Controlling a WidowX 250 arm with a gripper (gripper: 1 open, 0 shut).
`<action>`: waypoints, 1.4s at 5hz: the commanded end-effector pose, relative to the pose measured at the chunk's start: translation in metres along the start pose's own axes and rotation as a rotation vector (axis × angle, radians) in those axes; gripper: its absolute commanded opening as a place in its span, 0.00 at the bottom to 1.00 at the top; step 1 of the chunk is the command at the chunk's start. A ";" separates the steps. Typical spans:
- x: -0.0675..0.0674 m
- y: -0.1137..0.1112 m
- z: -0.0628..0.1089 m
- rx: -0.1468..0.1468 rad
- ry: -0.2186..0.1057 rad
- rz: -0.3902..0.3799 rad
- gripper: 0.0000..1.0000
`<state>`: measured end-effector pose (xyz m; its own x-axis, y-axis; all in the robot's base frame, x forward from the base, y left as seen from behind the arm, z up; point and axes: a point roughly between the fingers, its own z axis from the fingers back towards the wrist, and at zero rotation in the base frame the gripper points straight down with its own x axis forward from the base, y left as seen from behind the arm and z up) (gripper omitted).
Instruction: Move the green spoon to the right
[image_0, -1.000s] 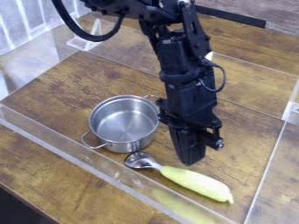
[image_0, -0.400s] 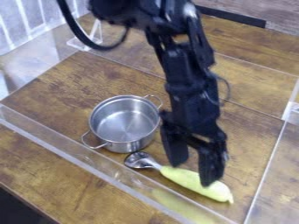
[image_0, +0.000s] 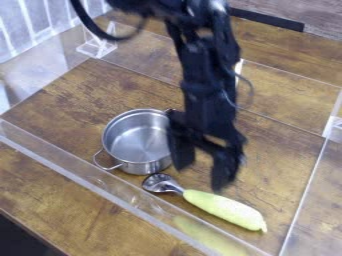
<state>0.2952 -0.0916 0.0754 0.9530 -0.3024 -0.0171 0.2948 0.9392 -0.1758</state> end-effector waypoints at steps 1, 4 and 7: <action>0.005 0.022 0.061 0.071 -0.128 0.019 1.00; 0.022 0.053 0.054 0.140 -0.213 0.162 1.00; 0.052 0.067 0.036 0.190 -0.268 0.195 1.00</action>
<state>0.3615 -0.0406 0.0787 0.9804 -0.0924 0.1739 0.0960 0.9953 -0.0122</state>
